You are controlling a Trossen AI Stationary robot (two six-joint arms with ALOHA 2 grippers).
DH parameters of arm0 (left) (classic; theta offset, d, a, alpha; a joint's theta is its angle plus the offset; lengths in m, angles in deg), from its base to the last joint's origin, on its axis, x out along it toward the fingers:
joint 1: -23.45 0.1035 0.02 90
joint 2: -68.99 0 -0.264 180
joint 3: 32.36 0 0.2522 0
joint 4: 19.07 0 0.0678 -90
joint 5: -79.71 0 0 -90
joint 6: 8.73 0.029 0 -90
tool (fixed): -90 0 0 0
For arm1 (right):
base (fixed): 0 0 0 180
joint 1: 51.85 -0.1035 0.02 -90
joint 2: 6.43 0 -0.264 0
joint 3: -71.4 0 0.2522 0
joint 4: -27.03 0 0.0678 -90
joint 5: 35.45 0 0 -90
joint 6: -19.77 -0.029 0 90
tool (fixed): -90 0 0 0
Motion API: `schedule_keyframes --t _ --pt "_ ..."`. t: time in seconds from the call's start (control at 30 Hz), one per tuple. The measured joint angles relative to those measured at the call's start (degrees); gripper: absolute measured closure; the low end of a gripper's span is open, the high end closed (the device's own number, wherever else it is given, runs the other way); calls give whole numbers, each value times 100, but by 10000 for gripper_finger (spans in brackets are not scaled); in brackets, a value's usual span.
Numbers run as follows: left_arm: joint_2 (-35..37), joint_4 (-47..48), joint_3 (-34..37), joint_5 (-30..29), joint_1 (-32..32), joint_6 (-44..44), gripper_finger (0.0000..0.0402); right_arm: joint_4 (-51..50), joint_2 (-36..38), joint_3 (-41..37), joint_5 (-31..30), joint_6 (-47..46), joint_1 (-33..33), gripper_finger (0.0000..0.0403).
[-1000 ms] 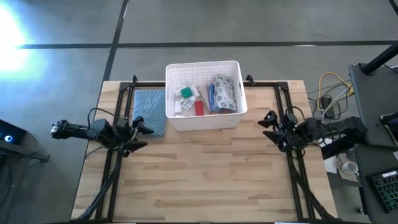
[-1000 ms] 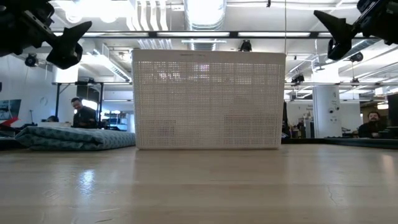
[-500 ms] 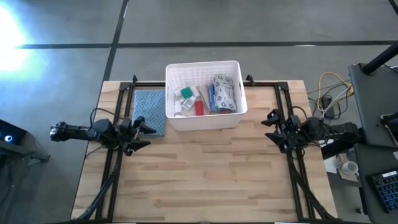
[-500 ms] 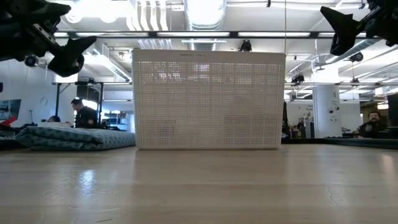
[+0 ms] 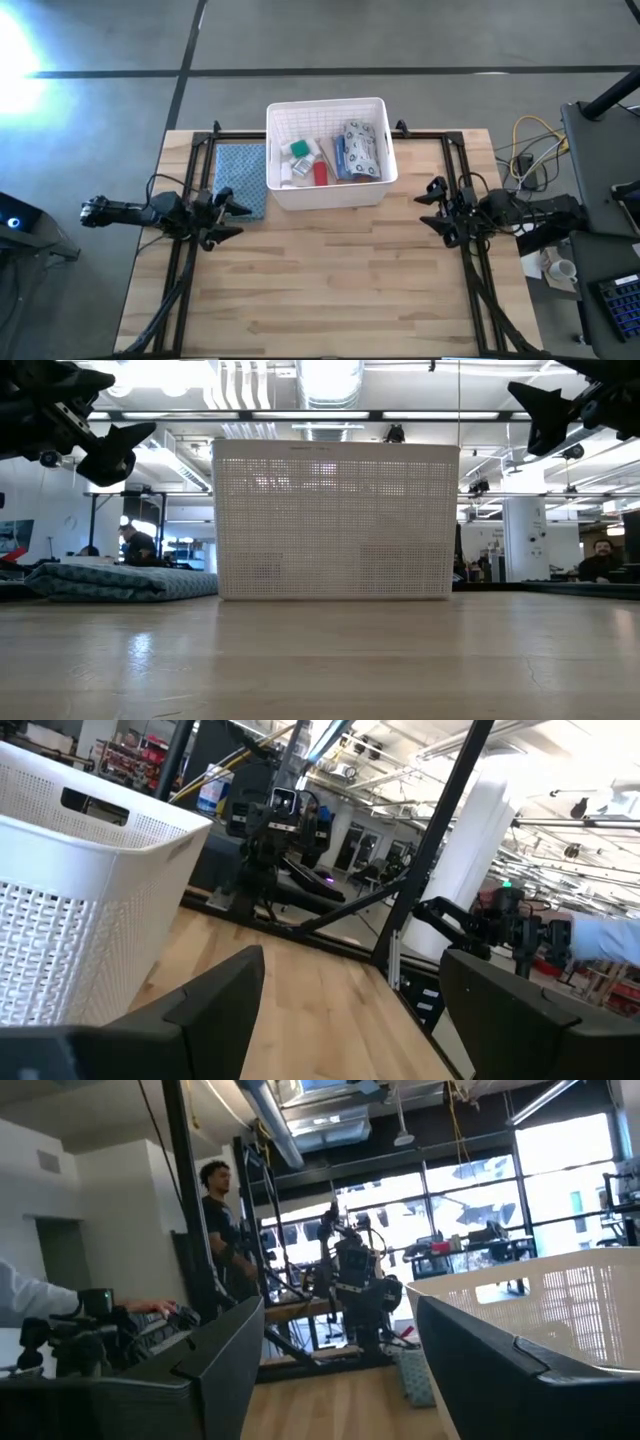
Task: Pick & place medical supplies in basket/bin
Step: Return to Home Position
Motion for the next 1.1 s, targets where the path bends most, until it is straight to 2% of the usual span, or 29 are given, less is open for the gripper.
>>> schedule_keyframes --t 0.23,0.43,0.77,0.93,1.1 --pt "208 38 2 -1 61 -1 121 -2 -102 0 -13 0 0 155" --pt "210 121 2 0 450 0 121 -143 196 0 -13 0 9 158" --pt "215 130 4 -6 1455 0 121 -1498 359 -4 -15 0 433 149" --pt "215 131 4 -4 1504 0 121 -2155 359 -4 -13 0 437 155" --pt "215 131 4 -2 1504 0 121 -2193 359 -4 2 0 437 158"
